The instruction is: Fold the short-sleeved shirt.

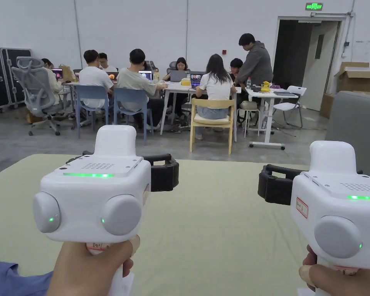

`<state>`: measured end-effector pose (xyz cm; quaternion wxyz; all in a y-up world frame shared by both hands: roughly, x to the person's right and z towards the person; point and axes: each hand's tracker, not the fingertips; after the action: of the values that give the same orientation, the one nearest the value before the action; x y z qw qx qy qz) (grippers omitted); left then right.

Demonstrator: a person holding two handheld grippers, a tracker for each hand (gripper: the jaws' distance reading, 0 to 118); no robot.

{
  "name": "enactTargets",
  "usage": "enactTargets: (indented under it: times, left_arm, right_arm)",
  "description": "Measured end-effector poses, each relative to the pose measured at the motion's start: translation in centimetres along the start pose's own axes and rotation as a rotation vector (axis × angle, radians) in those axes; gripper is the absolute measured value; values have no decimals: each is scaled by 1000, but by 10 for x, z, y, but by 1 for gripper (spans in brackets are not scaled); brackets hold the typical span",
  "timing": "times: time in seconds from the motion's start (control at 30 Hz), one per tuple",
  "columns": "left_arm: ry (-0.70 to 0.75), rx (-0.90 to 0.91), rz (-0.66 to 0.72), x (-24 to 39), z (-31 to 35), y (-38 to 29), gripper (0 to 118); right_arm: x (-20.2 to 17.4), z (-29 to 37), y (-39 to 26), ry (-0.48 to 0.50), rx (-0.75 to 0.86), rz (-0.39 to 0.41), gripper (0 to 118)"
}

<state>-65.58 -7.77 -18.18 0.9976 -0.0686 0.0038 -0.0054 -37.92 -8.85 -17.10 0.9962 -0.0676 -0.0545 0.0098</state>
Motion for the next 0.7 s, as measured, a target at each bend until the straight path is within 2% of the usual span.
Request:
enactTargets:
  times: [0.7]
  left_arm:
    - [-17,-23,31,-6,0,2,118]
  right_arm:
    - [-2,1,2,5,4,-7,118]
